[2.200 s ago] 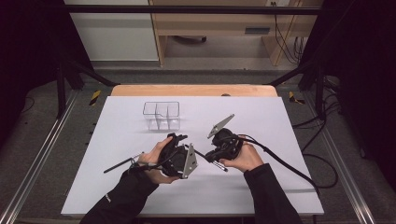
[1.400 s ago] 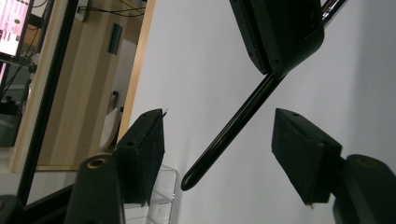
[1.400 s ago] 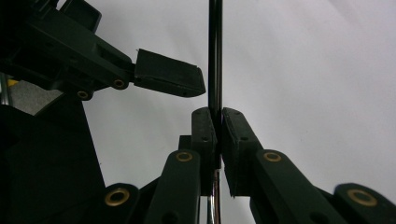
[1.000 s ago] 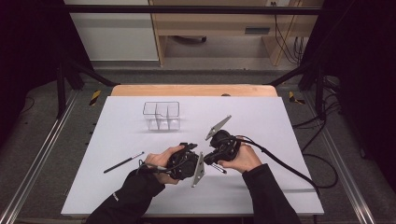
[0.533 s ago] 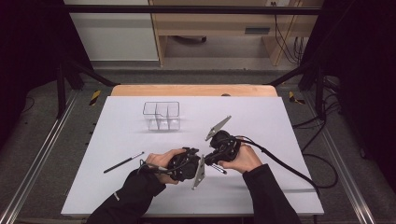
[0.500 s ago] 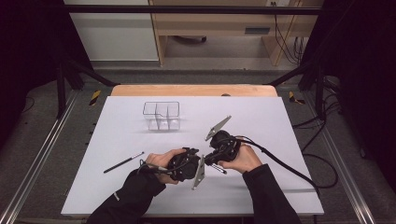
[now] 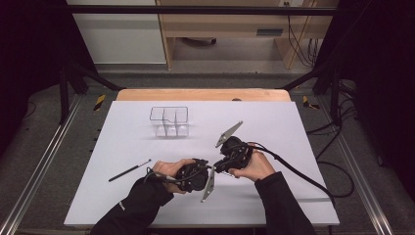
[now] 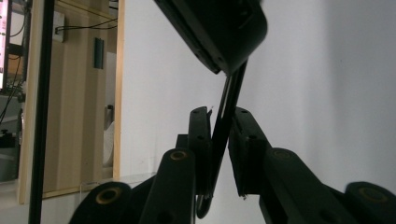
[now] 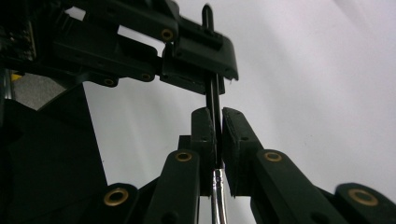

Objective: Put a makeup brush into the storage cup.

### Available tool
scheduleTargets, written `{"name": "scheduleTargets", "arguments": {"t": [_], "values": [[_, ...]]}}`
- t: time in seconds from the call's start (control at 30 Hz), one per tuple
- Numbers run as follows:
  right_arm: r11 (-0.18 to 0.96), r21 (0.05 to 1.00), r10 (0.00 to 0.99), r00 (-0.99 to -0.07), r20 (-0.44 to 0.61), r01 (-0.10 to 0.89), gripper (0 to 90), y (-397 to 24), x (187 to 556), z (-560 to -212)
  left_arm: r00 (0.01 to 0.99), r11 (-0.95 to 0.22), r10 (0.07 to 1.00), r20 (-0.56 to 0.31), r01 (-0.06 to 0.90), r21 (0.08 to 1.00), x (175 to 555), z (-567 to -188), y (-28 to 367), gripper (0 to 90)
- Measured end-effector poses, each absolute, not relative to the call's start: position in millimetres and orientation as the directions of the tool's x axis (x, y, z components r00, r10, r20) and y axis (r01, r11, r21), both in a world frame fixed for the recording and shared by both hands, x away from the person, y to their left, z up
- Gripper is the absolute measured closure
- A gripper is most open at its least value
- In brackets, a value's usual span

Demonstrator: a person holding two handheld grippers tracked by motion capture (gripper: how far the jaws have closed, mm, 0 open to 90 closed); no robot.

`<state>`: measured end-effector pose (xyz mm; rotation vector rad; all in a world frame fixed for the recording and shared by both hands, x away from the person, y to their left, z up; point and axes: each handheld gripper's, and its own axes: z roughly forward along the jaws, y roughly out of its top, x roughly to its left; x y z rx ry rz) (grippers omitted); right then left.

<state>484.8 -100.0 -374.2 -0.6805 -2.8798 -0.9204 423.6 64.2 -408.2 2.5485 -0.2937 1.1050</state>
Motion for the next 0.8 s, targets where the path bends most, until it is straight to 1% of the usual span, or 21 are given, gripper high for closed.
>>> {"name": "scheduleTargets", "arguments": {"t": [0.17,0.43,0.6,0.67,0.73,0.8], "values": [[0.719,0.557,0.392,-0.904,0.169,0.416,83.5,-102,484,-371,0.684,-0.919,-0.075,0.726,-0.33,0.216,423,-409,63,82.9],[0.725,0.553,0.389,-0.906,0.165,0.412,81.8,-102,484,-371,0.68,-0.916,-0.085,0.728,-0.34,0.211,422,-409,64,83.4],[0.688,0.601,0.415,-0.9,0.135,0.407,69.9,-107,484,-366,0.684,-0.92,-0.064,0.726,-0.323,0.223,422,-407,67,83.3],[0.664,0.629,0.439,-0.892,0.108,0.403,64.6,-110,485,-362,0.692,-0.918,-0.042,0.721,-0.311,0.245,423,-408,68,83.4],[0.635,0.664,0.468,-0.881,0.075,0.394,58.3,-113,485,-358,0.695,-0.921,-0.034,0.718,-0.301,0.247,424,-406,70,83.3],[0.621,0.68,0.486,-0.872,0.056,0.39,56.0,-116,485,-355,0.701,-0.924,-0.018,0.713,-0.285,0.257,425,-406,73,83.3]]}}
